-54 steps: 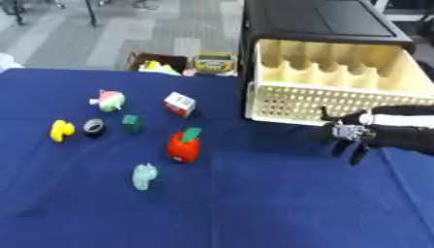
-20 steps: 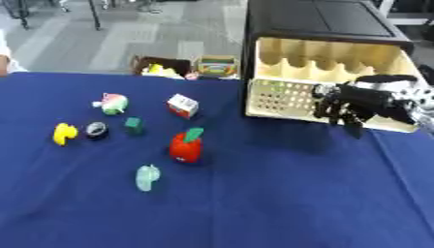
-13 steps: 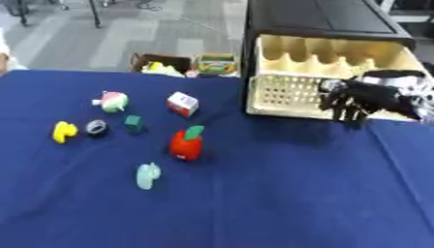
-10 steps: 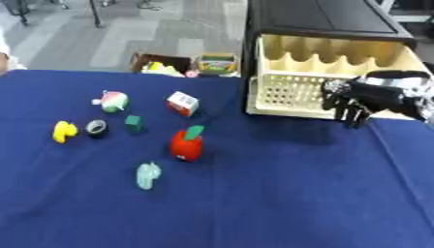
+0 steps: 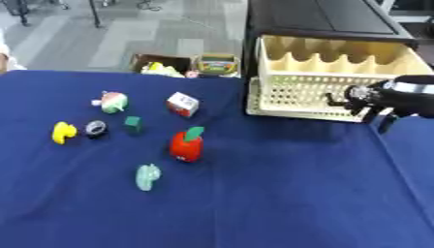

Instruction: Pick up objects from table and place into drawer.

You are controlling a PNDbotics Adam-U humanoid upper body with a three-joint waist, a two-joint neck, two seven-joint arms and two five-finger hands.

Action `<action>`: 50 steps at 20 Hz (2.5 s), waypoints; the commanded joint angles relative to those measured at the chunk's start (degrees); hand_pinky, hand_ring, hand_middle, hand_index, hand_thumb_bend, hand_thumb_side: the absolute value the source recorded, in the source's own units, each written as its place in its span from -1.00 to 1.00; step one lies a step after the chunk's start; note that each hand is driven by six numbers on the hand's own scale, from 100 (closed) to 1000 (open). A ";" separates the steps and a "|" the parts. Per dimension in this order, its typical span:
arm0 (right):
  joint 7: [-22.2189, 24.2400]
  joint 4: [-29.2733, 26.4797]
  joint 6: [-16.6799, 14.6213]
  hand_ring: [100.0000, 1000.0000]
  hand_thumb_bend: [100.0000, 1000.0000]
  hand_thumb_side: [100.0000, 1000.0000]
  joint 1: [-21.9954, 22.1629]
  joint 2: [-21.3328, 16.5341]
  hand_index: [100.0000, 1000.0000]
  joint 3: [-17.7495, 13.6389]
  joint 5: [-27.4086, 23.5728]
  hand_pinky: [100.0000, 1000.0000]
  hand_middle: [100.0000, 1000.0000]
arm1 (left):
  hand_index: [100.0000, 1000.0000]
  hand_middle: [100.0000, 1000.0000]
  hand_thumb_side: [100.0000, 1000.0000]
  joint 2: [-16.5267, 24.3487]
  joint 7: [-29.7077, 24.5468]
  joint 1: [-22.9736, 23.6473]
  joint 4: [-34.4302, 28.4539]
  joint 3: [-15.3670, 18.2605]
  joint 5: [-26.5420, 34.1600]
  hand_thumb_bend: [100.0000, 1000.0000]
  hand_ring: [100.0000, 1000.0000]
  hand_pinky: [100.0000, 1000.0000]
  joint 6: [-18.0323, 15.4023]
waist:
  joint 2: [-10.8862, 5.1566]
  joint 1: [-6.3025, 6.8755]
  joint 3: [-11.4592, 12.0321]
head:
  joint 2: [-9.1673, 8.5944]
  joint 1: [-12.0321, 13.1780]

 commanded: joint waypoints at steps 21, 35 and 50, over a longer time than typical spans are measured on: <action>10.93 12.82 10.85 0.58 -1.00 1.00 -10.25 7.68 0.64 2.33 7.48 0.33 0.59 | 0.53 -0.10 0.23 0.36 -0.06 -0.07 -1.03 0.71 0.10 -1.00 -0.04 -0.13 -0.18 | -0.62 0.16 0.92 | -1.08 -0.22; 8.36 17.58 9.50 0.59 -1.00 1.00 -13.26 10.30 0.64 0.61 12.17 0.34 0.60 | 0.53 -0.10 0.24 0.10 -0.06 0.11 -1.03 0.82 0.04 -1.00 -0.05 -0.13 -0.36 | -0.06 0.30 1.62 | -1.03 -0.56; 3.85 26.21 7.32 0.59 -1.00 1.00 -19.18 16.11 0.64 -0.86 16.91 0.33 0.60 | 0.53 -0.10 0.24 -0.28 -0.15 0.27 -1.03 0.86 0.05 -1.00 -0.06 -0.12 -0.53 | 0.28 0.57 1.99 | -0.20 -2.16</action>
